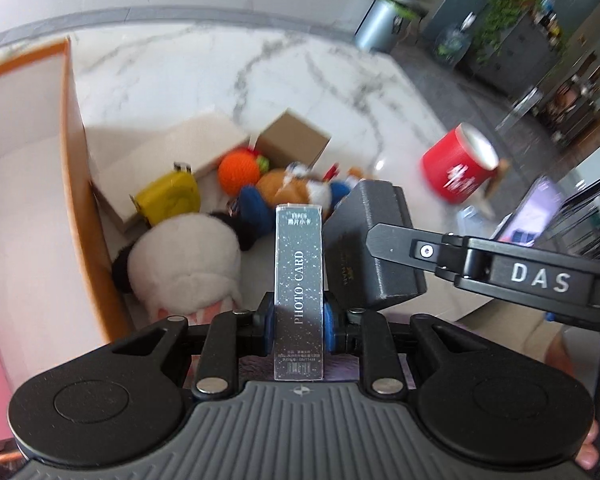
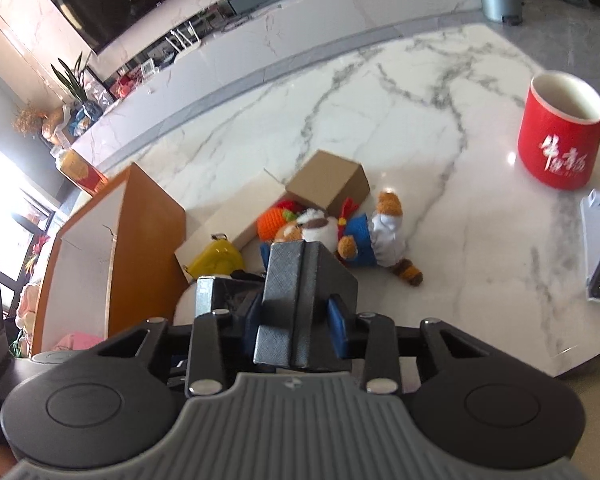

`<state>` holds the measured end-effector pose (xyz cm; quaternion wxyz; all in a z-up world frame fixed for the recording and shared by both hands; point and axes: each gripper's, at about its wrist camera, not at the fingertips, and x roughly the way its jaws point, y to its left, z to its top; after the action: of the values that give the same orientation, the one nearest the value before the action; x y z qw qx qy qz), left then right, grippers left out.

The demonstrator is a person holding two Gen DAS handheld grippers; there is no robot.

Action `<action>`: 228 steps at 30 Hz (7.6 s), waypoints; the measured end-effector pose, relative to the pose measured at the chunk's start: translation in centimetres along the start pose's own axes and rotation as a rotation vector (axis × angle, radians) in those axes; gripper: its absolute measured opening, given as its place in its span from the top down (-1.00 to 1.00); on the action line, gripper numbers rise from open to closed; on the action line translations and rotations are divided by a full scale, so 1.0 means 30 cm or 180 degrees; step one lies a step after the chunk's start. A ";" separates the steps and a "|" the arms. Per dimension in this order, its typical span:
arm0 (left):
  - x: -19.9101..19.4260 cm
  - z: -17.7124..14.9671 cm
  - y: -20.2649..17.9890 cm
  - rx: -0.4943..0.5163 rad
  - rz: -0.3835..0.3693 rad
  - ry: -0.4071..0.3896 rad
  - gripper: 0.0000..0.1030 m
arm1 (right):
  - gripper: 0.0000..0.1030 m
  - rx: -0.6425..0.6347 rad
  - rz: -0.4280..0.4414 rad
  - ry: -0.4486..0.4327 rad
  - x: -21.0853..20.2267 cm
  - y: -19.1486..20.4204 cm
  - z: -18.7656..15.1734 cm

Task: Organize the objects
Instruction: 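Lift the black box with the right tool while the left carries the photo card box toward the orange box, then lower the black box into the orange box and open the right tool, then lower the silver photo card box into the orange box with the left tool, then open the left tool releasing the photo card box while the right tool grasps it, then lay the photo card box flat beside the pink backpack with the right tool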

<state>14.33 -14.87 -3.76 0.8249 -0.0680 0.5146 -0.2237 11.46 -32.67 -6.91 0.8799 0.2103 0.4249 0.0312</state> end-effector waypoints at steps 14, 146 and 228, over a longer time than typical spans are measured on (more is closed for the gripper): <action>-0.447 -0.028 0.156 -0.0318 0.0011 -0.0924 0.49 | 0.28 -0.0571 0.0673 -0.0408 -0.172 0.363 0.006; -0.430 -0.153 0.530 -0.0088 0.1357 -0.0164 0.24 | -0.03 -0.3877 -0.0571 0.0902 0.479 0.805 -0.192; -0.499 -0.145 0.837 -0.0744 0.0370 -0.0193 0.24 | -0.78 -0.4876 0.1825 0.2572 0.592 1.107 -0.148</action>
<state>12.47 14.59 -2.13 0.8382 -0.1404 0.5150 -0.1119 23.50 3.22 -9.25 0.5216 -0.3609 0.4953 0.5936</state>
